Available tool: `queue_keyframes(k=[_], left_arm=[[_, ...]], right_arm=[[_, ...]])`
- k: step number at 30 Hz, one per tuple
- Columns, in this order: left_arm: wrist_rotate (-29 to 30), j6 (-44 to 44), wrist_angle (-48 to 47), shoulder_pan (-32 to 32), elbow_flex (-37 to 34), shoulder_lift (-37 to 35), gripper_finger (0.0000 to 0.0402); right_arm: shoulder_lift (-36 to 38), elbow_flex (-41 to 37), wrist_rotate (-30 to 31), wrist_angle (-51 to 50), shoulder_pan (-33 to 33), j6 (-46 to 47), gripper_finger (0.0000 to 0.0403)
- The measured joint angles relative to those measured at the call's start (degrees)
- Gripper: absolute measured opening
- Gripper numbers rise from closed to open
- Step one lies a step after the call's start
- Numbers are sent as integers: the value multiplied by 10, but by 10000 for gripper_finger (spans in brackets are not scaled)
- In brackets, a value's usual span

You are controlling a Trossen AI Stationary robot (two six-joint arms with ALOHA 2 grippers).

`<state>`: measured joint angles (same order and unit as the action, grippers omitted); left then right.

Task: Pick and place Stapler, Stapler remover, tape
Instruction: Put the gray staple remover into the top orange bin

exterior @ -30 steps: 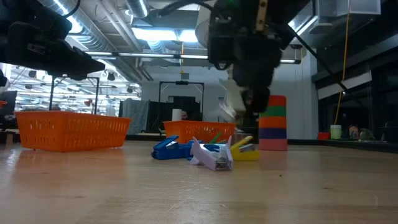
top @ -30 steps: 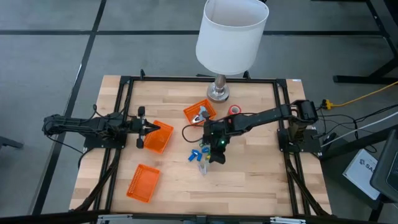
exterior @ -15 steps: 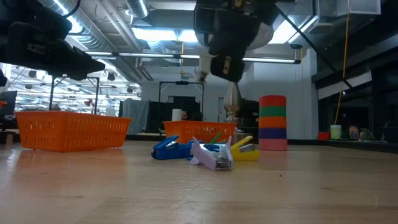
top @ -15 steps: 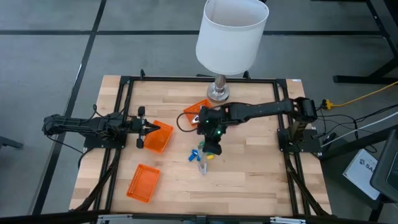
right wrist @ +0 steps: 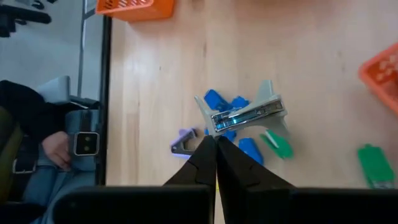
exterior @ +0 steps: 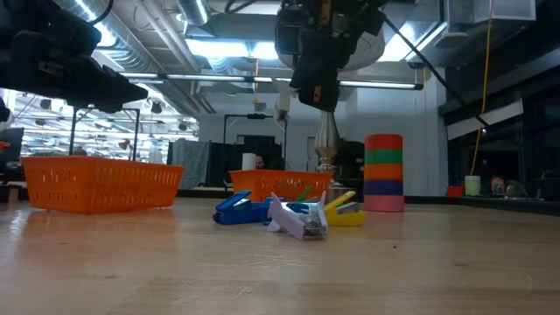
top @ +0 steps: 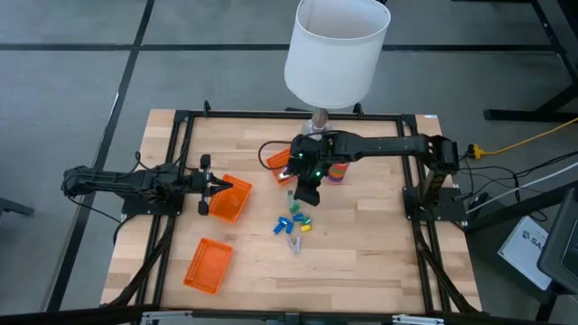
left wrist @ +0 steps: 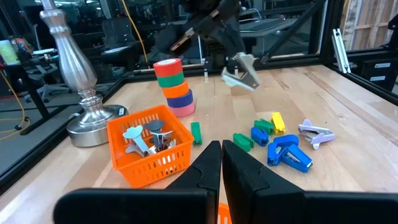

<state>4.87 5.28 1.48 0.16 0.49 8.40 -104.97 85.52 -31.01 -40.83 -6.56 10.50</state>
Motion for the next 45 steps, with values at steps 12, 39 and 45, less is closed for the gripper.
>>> queue_keyframes(k=[12, 39, 45], left_arm=[[0, 0, 0, 0, 0, 0, 11], [0, 0, 0, 0, 0, 0, 12], [0, 0, 0, 0, 0, 0, 11]], right_arm=[[0, 0, 40, -18, -33, -23, 3], [-43, -6, 169, 68, -54, -98, 4], [-62, -6, 172, 69, -64, -110, 29]])
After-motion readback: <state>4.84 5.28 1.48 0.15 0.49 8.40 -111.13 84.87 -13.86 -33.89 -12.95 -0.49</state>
